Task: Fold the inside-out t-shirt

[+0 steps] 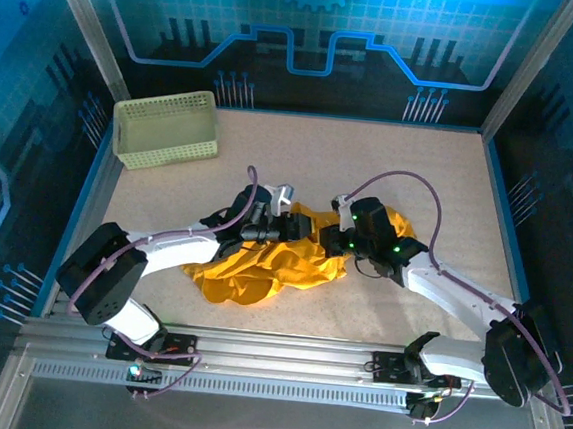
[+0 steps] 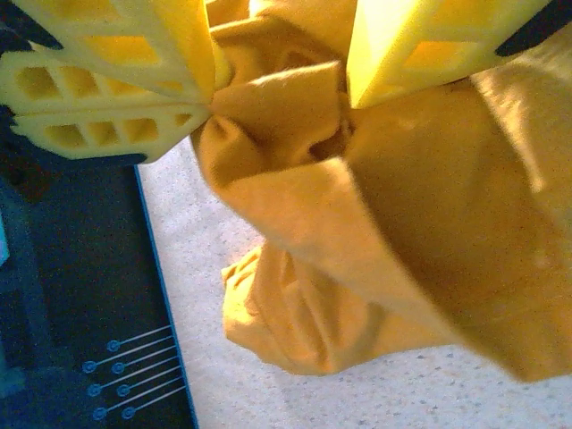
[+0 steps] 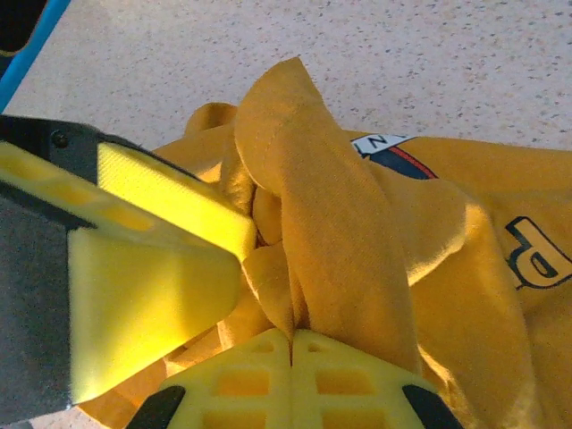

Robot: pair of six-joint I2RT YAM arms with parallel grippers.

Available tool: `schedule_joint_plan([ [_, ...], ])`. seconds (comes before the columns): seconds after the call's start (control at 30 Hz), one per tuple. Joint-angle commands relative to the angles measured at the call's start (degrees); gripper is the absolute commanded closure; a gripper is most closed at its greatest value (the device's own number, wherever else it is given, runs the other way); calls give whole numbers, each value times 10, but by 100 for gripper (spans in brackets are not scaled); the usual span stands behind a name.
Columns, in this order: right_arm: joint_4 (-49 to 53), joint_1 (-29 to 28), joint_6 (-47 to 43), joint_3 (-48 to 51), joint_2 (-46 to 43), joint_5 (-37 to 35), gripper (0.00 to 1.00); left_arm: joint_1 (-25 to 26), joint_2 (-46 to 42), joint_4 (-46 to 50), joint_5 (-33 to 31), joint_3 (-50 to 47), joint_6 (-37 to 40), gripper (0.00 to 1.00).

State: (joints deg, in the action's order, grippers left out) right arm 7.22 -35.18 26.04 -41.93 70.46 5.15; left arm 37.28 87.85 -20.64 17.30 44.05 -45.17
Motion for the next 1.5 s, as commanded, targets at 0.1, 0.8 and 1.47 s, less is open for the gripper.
schedule_joint_plan([
  [0.1,-32,9,12,11,-13,24,100,-5,19,-39,23,-9,-13,57],
  [0.8,-49,15,21,18,-4,19,100,2,27,-65,44,-9,-25,67],
  [1.47,-37,17,24,13,2,8,100,2,18,-15,21,-5,-6,95],
])
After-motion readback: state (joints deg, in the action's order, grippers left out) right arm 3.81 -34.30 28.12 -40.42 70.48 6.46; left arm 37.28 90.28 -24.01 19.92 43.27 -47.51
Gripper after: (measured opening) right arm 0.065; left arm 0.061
